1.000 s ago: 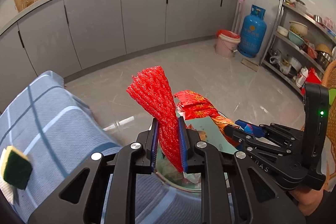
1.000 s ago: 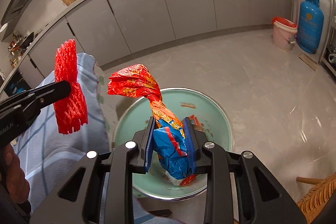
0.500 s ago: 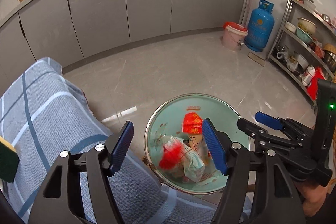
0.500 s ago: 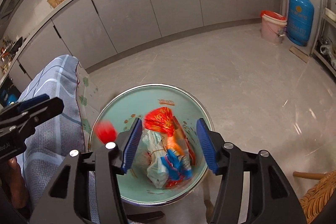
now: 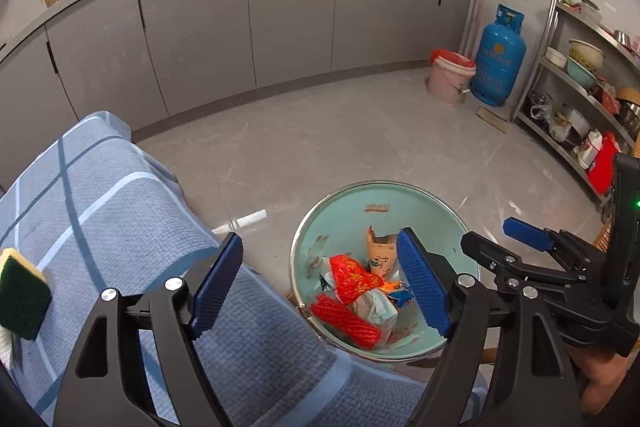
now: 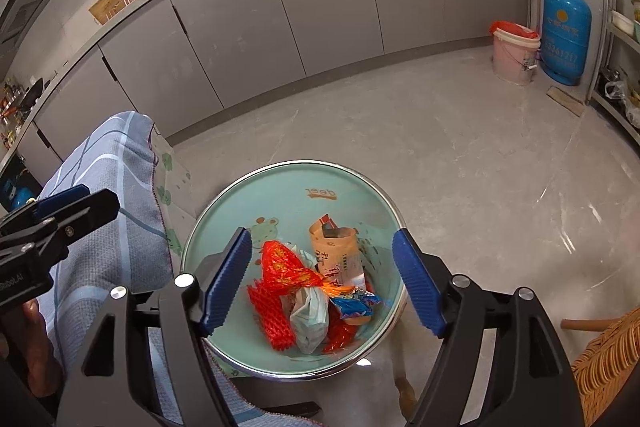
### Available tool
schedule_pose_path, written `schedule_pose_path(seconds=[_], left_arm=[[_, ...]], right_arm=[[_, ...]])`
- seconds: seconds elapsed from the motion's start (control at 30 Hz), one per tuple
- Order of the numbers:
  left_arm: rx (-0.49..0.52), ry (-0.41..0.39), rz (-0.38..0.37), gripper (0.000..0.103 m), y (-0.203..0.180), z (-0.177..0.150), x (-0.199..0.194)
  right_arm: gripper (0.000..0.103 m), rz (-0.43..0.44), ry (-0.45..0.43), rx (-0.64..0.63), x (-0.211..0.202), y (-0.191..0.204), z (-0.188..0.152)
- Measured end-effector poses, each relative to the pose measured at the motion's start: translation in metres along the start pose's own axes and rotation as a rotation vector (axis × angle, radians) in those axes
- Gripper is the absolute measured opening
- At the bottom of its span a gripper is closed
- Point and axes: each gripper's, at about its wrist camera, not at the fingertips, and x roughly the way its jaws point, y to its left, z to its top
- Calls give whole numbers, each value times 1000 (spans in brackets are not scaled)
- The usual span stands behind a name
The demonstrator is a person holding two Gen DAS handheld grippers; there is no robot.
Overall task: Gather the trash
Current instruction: 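Move both open tools back over the table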
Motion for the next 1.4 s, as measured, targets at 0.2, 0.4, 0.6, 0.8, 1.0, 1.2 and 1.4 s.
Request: schedule_pose_path(seconds=[0.2,0.4,0.6,0.8,1.0,1.2,1.4], left_arm=[[-20,7,8,79,6,-5,-7],[-35,-4,16,82,13,-10,-20],[-60,-12,25,82,23,-16,-32],[-89,-27,31,82,38,-22,-48],[-120,-32,41,83,52,-30,-58],[-151,-36,52,83,67,-39,-68],[-170,-47,82,83,77,-47,-81]], right_arm=[[75,12,-1,-21,-5,12,0],[77,20,-1,-46,-10,27,-1],[78,34,-2,-70,-15,44,-3],[80,45,1,-94,-19,61,-4],[80,59,8,-122,-19,78,-7],[82,75,9,-153,-22,96,-9],[84,89,14,-182,-23,116,-14]])
